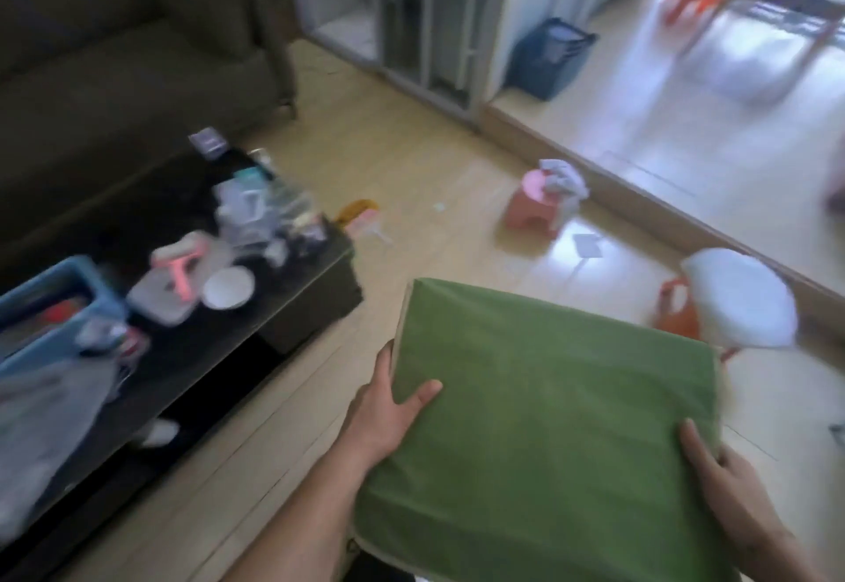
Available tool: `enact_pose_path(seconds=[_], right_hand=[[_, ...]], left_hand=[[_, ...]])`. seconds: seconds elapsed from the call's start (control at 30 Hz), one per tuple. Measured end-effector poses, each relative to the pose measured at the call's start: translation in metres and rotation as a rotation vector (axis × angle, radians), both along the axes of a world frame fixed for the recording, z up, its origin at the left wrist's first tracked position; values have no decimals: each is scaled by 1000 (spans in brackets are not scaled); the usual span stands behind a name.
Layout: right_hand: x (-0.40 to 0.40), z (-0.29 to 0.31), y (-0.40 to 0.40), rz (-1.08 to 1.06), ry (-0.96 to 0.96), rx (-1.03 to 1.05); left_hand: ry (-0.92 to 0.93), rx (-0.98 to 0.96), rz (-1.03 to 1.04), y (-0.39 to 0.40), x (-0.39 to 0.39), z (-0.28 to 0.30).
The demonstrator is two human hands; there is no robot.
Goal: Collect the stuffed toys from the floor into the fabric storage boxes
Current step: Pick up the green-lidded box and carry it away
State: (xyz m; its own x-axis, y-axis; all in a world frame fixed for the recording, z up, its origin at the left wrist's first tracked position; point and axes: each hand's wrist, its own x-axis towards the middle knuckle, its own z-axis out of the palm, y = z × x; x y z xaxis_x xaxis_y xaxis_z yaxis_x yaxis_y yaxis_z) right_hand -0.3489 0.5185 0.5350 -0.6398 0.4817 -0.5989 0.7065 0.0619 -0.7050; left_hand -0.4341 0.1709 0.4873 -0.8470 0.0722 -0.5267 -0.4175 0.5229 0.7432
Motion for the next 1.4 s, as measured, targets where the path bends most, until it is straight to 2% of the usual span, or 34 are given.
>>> enact_pose_path(seconds=[0.17, 0.27, 0.37, 0.53, 0.67, 0.87, 1.07, 1.2, 1.4], right_hand=[[36, 7, 108, -284, 35, 73], [62, 10, 154, -424, 38, 171], [88, 12, 189, -550, 27, 282], [135, 10, 227, -733, 66, 290], [193, -16, 277, -815, 161, 278], [262, -31, 353, -748, 133, 314], [315, -29, 443, -799, 170, 349], [350, -39, 491, -888, 192, 347], [376, -70, 568, -1055, 273, 228]], left_hand=[[141, -3, -360, 150, -57, 1], [161, 4, -547, 231, -80, 5], [177, -3, -694, 308, -92, 9], [215, -22, -880, 417, -82, 5], [216, -13, -982, 497, -57, 3], [190, 22, -1040, 611, -4, -1], [165, 38, -1091, 715, 50, 3], [160, 37, -1207, 796, 75, 4], [186, -21, -1390, 942, 96, -7]])
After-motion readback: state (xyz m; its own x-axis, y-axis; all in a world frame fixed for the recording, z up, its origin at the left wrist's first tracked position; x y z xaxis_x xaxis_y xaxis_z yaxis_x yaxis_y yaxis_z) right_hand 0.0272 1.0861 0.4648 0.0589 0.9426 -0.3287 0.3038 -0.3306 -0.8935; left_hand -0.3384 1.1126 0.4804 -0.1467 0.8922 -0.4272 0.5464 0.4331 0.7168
